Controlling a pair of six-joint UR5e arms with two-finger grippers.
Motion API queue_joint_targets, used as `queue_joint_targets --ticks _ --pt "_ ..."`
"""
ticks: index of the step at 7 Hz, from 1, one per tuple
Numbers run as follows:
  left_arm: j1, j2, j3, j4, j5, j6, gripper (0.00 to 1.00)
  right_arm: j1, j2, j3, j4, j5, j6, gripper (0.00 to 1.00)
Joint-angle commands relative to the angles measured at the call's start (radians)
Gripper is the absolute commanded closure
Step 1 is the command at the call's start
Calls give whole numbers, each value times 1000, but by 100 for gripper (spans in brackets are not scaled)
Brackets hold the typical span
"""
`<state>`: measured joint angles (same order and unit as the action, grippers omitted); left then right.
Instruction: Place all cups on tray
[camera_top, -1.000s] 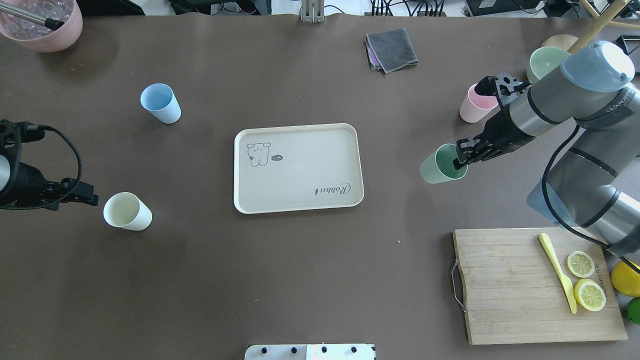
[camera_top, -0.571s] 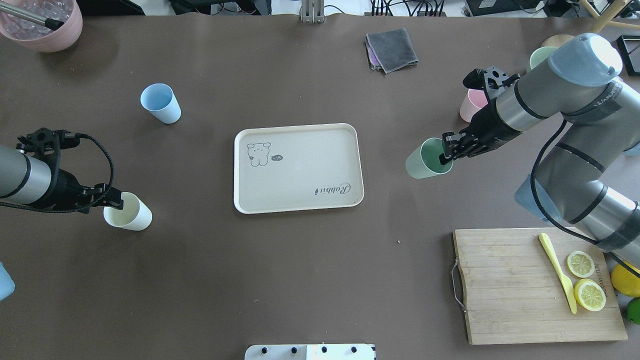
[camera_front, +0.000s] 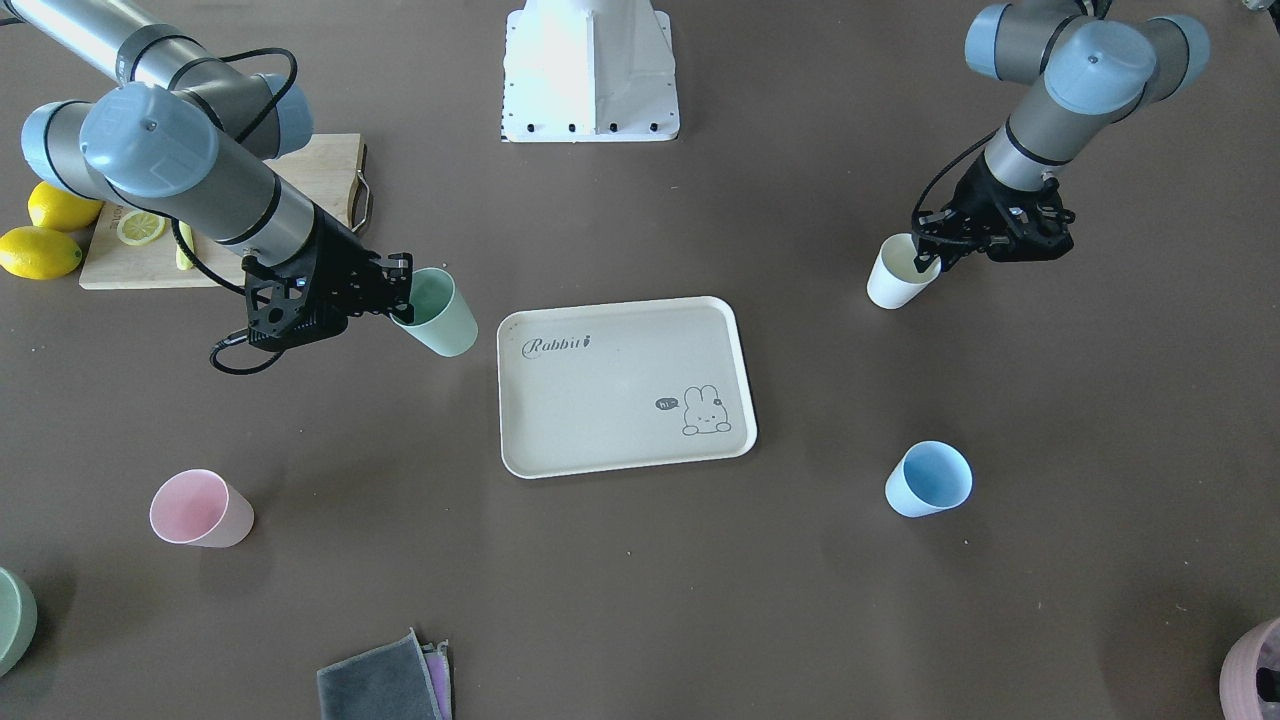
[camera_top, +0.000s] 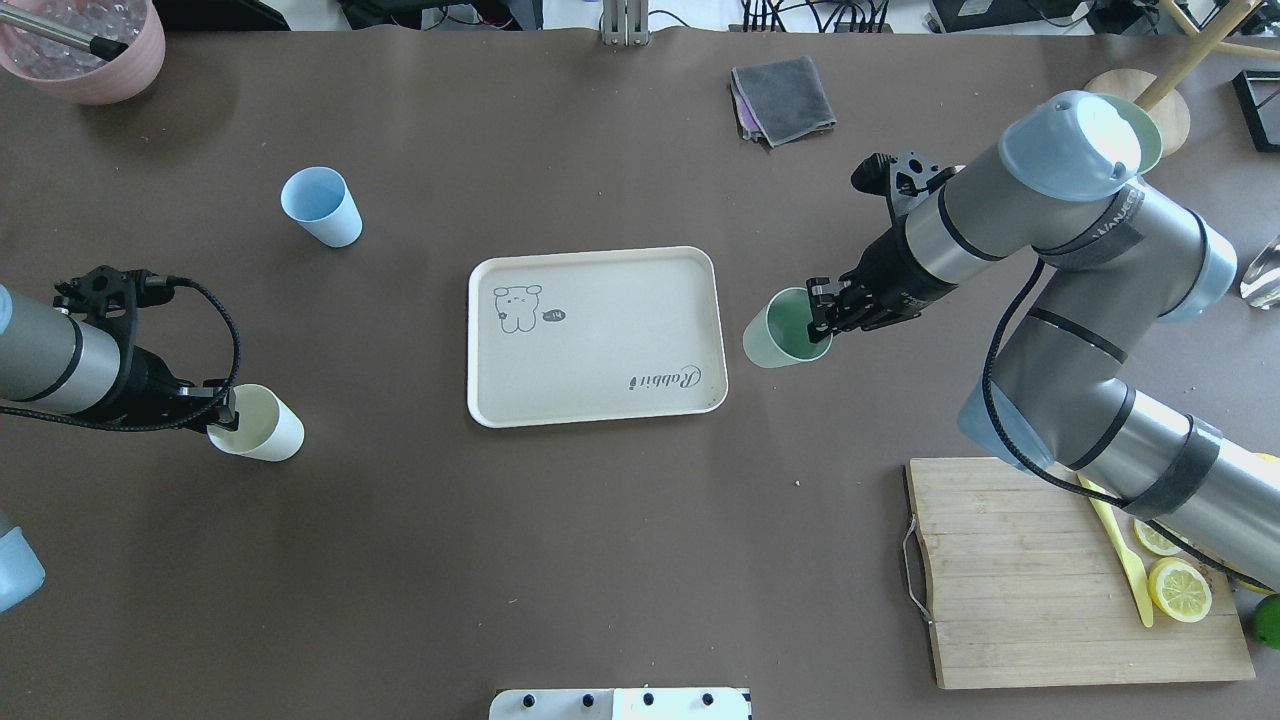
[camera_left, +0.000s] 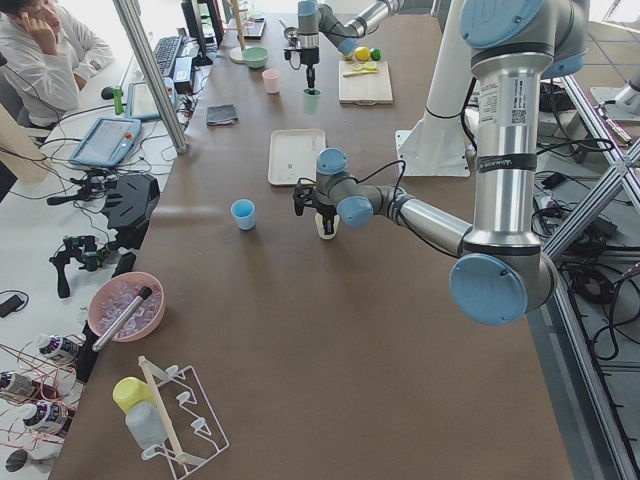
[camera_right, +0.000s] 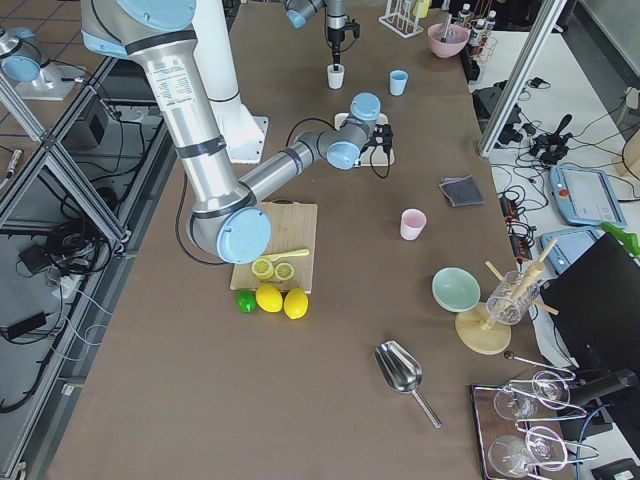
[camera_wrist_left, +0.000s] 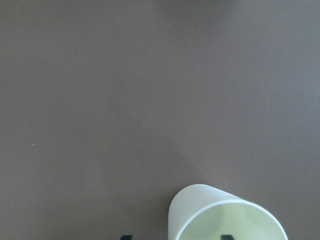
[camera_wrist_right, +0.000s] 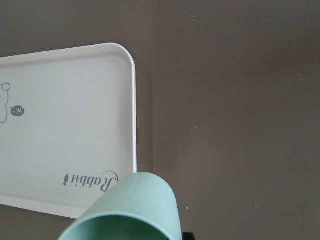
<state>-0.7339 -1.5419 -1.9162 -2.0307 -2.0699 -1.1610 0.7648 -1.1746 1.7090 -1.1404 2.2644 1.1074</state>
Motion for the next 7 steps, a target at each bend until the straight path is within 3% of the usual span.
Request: queue_joint_targets --ticks 1,2,4,6,7 --pt "1 -55 -12 6 -10 -26 100 -42 51 -27 -30 -52 15 100" --pt "1 -128 -21 29 -12 -66 100 -68 82 -49 -39 -80 16 100" --pt "27 -393 12 279 6 -118 100 -128 114 -66 -39 -127 92 100" --pt "137 -536 118 331 129 -187 100 -156 130 -81 -39 -172 101 100" --pt "146 -562 146 331 143 -189 100 -157 131 -81 -38 -177 121 45"
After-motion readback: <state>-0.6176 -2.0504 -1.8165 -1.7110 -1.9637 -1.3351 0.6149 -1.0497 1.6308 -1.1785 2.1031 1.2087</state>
